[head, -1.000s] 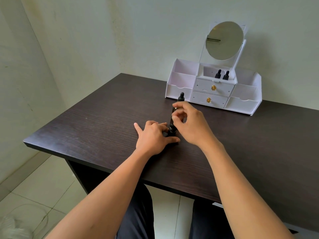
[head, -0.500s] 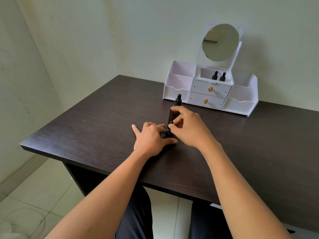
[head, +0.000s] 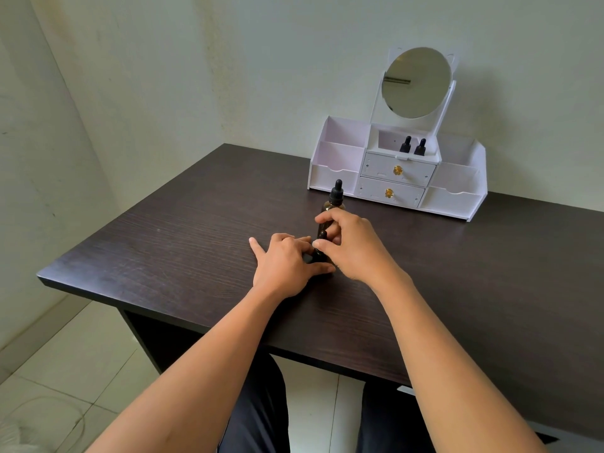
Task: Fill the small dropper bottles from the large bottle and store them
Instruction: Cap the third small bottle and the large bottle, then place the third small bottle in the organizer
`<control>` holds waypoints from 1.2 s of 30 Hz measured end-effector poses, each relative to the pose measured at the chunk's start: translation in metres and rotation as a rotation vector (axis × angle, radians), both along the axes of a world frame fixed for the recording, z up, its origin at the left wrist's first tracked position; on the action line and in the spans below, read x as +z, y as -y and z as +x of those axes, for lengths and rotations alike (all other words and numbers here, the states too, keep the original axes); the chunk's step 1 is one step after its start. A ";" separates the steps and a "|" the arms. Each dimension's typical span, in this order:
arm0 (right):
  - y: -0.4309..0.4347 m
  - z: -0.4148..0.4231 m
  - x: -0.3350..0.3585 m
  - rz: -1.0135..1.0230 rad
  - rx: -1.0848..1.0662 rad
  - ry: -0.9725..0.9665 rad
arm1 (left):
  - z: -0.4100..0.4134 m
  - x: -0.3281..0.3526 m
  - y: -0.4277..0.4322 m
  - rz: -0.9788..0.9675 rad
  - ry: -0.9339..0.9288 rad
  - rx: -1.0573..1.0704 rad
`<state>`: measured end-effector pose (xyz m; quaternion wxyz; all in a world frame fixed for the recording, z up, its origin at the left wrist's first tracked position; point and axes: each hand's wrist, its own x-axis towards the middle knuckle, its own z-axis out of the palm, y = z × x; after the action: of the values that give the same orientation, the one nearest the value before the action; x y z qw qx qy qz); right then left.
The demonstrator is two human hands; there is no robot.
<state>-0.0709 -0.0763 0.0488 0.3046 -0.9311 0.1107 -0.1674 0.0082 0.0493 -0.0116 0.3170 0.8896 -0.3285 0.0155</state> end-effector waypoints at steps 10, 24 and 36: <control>-0.020 0.007 -0.022 -0.009 -0.249 0.195 | 0.001 -0.001 0.002 0.072 0.021 0.021; -0.018 -0.005 -0.006 0.063 -0.338 0.163 | -0.002 0.000 -0.001 0.024 0.001 0.016; 0.051 -0.027 0.072 -0.012 -0.368 0.171 | -0.011 0.028 0.017 -0.070 -0.216 0.204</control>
<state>-0.0974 -0.1269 0.1212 0.2718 -0.8793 0.2517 -0.2993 -0.0031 0.0320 0.0160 0.3782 0.9032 -0.1998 -0.0368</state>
